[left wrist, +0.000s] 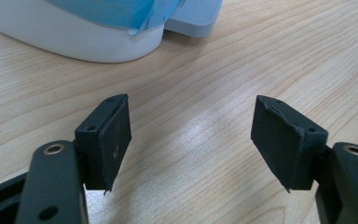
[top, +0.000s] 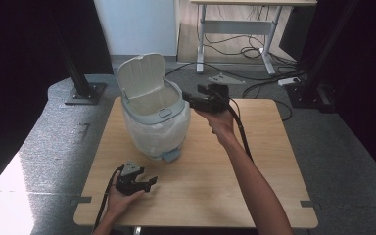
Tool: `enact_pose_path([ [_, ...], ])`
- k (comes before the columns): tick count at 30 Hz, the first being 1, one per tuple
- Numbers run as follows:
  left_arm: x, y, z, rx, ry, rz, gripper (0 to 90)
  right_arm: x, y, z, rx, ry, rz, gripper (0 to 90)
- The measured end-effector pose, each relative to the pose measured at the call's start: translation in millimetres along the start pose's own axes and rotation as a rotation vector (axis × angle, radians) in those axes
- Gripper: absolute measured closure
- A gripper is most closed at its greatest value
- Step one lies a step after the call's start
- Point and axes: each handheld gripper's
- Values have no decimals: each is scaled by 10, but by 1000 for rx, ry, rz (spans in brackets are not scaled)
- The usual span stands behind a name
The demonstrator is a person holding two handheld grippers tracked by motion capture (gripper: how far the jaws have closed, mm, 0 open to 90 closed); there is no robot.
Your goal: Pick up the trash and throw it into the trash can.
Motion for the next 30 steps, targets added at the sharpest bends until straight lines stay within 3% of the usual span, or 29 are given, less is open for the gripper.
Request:
enact_pose_path([
  [2,3,-11,0,3,-1,1,281,-204,-39,-130,3,-10,-4,320],
  [8,1,-13,-1,3,1,4,281,-482,-87,-357,-7,-5,-24,325],
  [10,-5,1,0,0,1,6,281,-648,-107,-530,-5,-7,-32,326],
  [12,-15,13,3,-3,-3,11,280,-685,-106,-574,-2,-8,-33,327],
  [21,-101,50,58,-20,-22,10,277,-1104,-112,-1235,31,10,-48,329],
  [30,-329,116,257,-47,-76,-21,261,-1228,-49,-1637,-2,68,-80,328],
])
Point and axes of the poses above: each handheld gripper's, and its own axes: x roughly forward along the jaws, z roughly out of its top, y roughly to its left, and after that the axes turned 14 degrees about z, right-handed
